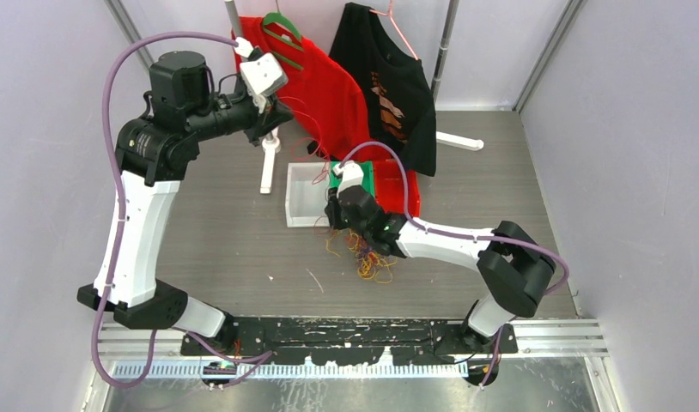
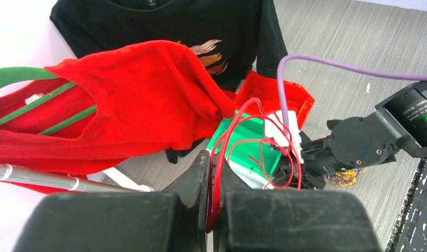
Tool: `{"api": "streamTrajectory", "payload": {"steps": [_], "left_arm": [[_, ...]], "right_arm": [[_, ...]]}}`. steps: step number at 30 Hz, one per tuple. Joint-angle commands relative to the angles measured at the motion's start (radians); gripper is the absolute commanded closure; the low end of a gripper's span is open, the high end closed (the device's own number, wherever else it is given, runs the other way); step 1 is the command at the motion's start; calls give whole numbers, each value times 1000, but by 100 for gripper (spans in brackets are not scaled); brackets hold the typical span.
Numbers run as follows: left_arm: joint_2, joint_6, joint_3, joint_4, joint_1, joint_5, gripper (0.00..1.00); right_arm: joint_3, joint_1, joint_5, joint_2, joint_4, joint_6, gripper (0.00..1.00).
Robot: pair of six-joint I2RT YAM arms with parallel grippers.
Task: Untangle the cables
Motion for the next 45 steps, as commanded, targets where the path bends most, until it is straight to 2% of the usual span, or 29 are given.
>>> {"api": "streamTrajectory", "payload": {"steps": [1,2,4,12,21,27,30,36,40,45], "left_arm": [[-33,15,47,53,-5,-21,100],[-34,17,56,54,-5,-26,100],[-28,15,83,49,-5,-36,100],[-33,20,141,54,-5,-56,100],[-84,36,-26,140,-5,-92,100],[-55,36,37,153,-5,-120,100],[-67,23,3,198,-5,-130,100],[-123,26,-155,258,-5,-144,100],[-117,31,-136,236,-5,-143,100],[-106,27,-86,223,-5,-144,100]], "right_arm": [[103,-25,-61,-4,68,-18,85],[117,-30,-71,-3,69,-22,94],[149,-44,-98,1,64,-23,99],[287,-134,-200,48,52,3,99],[423,-164,-221,189,54,37,99],[588,-223,-313,255,44,140,99],[653,-236,-336,268,39,154,99],[634,-246,-321,285,34,150,99],[602,-289,-439,253,138,298,99],[657,-291,-473,190,130,294,99]]}}
